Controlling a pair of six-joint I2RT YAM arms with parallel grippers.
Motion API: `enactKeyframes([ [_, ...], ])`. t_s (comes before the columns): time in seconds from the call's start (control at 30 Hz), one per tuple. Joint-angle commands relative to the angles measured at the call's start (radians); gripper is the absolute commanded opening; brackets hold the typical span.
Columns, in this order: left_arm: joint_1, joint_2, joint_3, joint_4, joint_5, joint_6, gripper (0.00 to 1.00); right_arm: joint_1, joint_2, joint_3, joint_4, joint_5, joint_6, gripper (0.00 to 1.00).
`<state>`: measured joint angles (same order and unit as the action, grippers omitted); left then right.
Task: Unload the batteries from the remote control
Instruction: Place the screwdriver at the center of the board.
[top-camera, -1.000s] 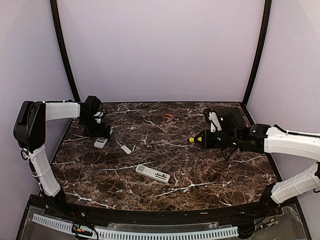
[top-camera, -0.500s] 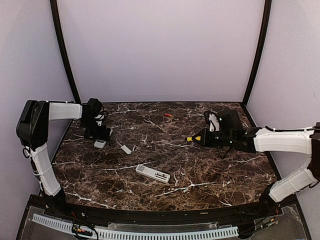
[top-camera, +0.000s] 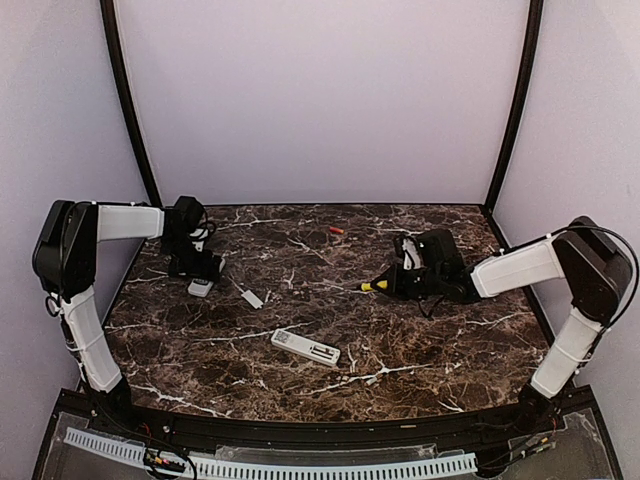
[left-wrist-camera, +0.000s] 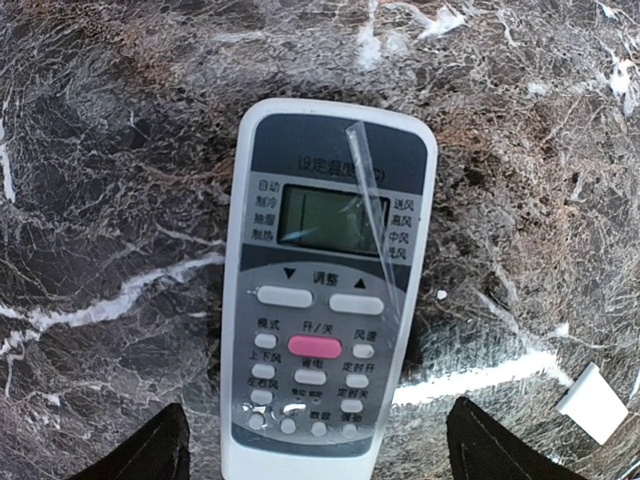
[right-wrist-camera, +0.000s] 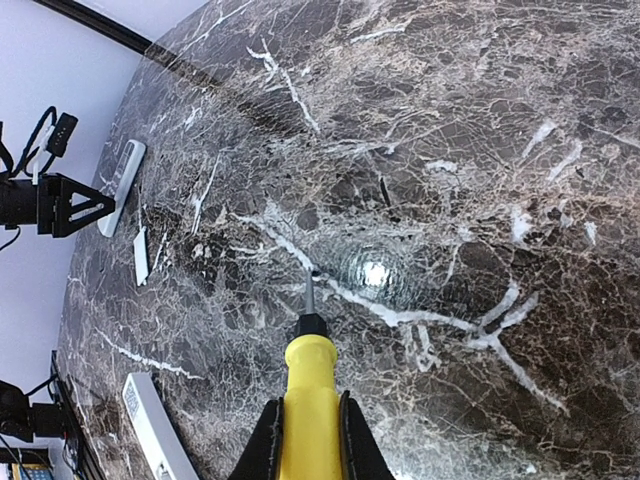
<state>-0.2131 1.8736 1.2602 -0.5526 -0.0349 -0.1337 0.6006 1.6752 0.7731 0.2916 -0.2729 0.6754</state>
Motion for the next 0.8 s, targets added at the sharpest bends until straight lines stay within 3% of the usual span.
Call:
enactKeyframes([
  [0.0,0.003,-0.056,0.019,-0.026,0.003,0.012,0.89,-0.007,0.033,0.032,0.007,0.004,-0.038,0.09],
  [0.4,0.003,-0.075,0.021,-0.026,0.02,0.011,0.89,-0.007,0.002,0.043,-0.083,0.113,-0.092,0.71],
  [0.57,0.003,-0.074,0.017,-0.021,0.021,0.01,0.9,-0.007,-0.061,0.038,-0.132,0.176,-0.124,0.79],
  [0.77,0.004,-0.059,0.016,-0.018,0.014,0.008,0.92,-0.007,-0.184,0.02,-0.166,0.235,-0.157,0.8],
])
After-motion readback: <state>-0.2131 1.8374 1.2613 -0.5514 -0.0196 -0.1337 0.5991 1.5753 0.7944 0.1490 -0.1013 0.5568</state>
